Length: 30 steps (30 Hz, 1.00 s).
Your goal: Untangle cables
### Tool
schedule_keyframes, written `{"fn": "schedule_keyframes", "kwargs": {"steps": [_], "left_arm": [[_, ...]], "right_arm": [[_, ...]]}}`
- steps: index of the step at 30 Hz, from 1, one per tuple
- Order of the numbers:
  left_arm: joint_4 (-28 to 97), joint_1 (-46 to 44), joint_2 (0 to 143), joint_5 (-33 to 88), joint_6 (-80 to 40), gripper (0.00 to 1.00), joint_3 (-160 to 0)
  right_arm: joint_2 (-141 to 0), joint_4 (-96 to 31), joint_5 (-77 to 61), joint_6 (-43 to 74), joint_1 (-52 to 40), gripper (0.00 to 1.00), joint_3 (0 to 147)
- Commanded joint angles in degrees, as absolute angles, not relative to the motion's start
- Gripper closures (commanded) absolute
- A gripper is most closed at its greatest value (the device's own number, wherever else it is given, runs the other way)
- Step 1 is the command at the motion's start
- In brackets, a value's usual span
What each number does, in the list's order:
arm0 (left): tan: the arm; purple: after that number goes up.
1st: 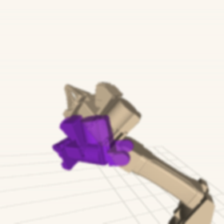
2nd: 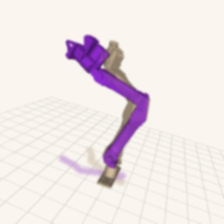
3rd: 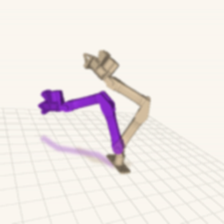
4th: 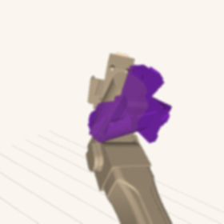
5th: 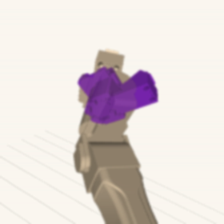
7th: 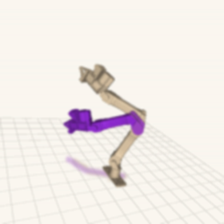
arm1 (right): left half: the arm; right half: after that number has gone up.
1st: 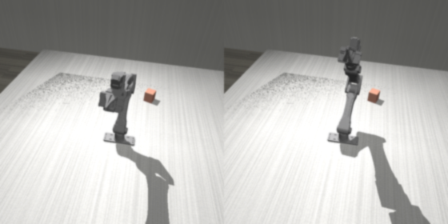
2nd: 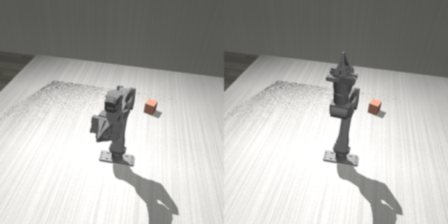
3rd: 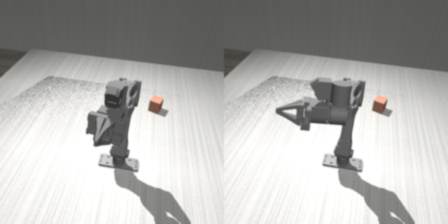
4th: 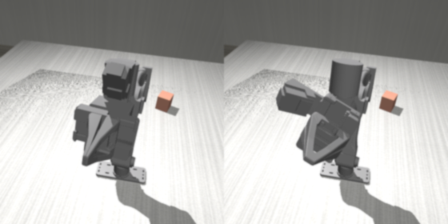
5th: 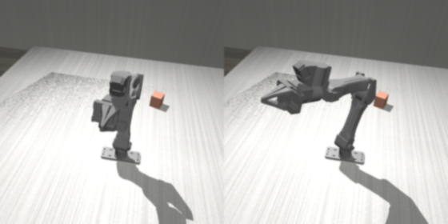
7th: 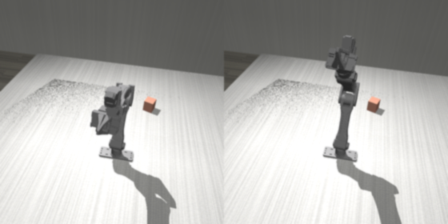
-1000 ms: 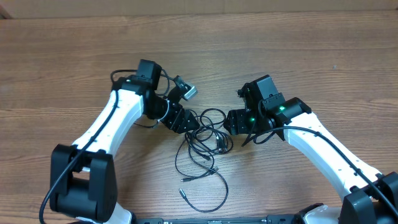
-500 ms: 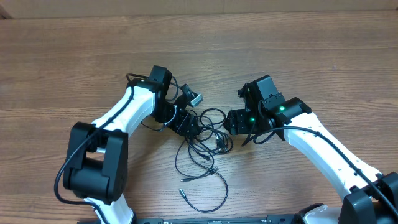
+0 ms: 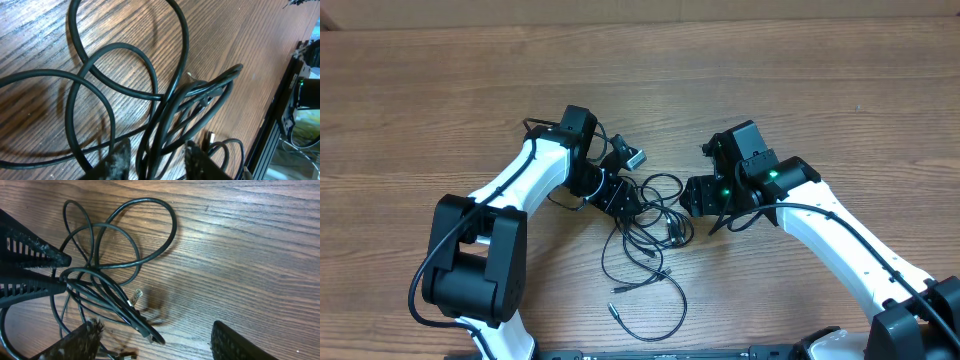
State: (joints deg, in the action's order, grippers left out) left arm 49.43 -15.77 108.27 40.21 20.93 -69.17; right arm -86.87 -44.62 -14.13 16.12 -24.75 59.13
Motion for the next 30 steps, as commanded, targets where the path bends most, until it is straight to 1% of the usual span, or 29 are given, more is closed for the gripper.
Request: {"fn": "schedule_keyframes", "kwargs": {"steps": [1,5,12,14,16,19,22,30], "left_arm": [[49.2,-16.2,108.7,40.6,20.5,0.7,-69.5],[49.2,-16.2,108.7,40.5,20.5,0.72,-69.5],[48.5,-16.2,108.8,39.2,20.5,0.68,-69.5],[47.3,-16.1,108.8,38.4,18.5,0.67,-69.5],[45.5,-16.0,108.8,38.4,15.4,0.66,-69.5],[43.4,-16.0,108.8,38.4,11.8,0.61,-69.5],[43.0,-16.4,108.8,39.2,11.2,0.56,-69.5],[43.7,-19.0,109.0,38.0,11.3,0.55,-69.5]], "right_arm": [[-86.8,-44.5,-13.6,16.3,-24.8,0.32,59.6],[-86.8,-44.5,-13.6,16.3,-24.8,0.32,59.6],[-86.8,-44.5,-13.6,16.3,-24.8,0.32,59.6],[-86.8,-44.5,-13.6,16.3,-24.8,0.32,59.6],[-86.8,-44.5,-13.6,16.3,-24.8,0.31,59.6],[-86.8,-44.5,-13.6,16.3,-24.8,0.32,59.6],[-86.8,-44.5,-13.6,16.3,-24.8,0.32,59.6],[-86.8,-44.3,-13.6,16.3,-24.8,0.32,59.6]]}}
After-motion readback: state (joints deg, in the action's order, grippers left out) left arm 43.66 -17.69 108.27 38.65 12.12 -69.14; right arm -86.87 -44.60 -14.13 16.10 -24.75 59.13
